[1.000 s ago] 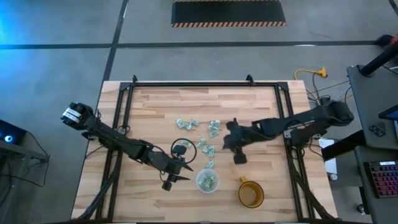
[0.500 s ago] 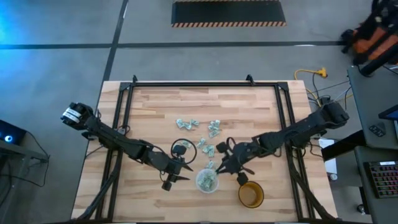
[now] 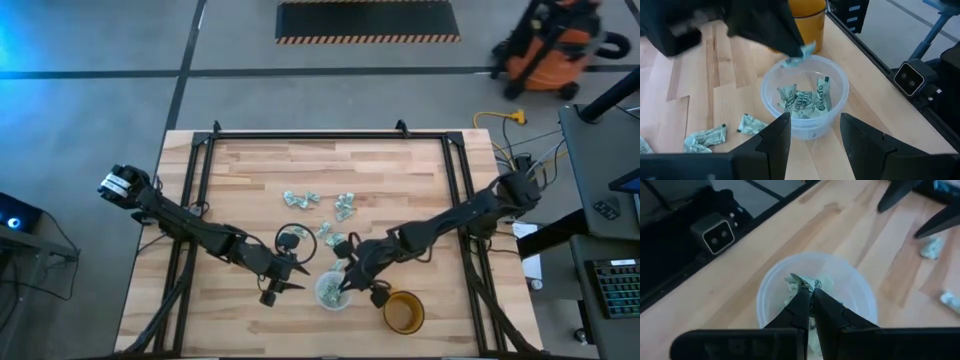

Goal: Pick and place Stevia / Truvia into bins
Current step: Put the stevia packet into the transparent bin

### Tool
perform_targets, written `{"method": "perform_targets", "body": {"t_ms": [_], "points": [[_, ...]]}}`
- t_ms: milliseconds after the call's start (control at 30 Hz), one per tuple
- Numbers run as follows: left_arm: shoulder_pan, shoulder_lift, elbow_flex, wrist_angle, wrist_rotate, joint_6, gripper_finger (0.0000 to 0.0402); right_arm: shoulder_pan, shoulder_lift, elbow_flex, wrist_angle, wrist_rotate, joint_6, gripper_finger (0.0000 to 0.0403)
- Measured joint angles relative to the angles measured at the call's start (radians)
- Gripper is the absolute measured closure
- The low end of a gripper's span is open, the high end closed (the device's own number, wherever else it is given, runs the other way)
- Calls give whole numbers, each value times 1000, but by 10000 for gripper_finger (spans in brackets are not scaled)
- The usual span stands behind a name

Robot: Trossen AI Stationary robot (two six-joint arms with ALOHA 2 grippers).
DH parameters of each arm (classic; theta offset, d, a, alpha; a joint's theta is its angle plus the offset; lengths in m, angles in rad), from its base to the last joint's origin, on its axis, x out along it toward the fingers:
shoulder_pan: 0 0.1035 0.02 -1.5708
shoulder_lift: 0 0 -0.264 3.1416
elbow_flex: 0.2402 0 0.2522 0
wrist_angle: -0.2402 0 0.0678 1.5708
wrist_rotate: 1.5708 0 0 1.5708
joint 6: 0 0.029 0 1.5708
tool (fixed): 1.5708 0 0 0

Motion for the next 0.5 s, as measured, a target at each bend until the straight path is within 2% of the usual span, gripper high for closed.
{"method": "perform_targets", "body": {"t_ms": [333, 500], "points": [[0, 0, 0, -6, 0, -1, 246, -3, 25, 51, -104, 4, 83, 388], [0, 0, 0, -9, 0, -1, 246, -3, 28, 49, -117, 4, 90, 356]]}}
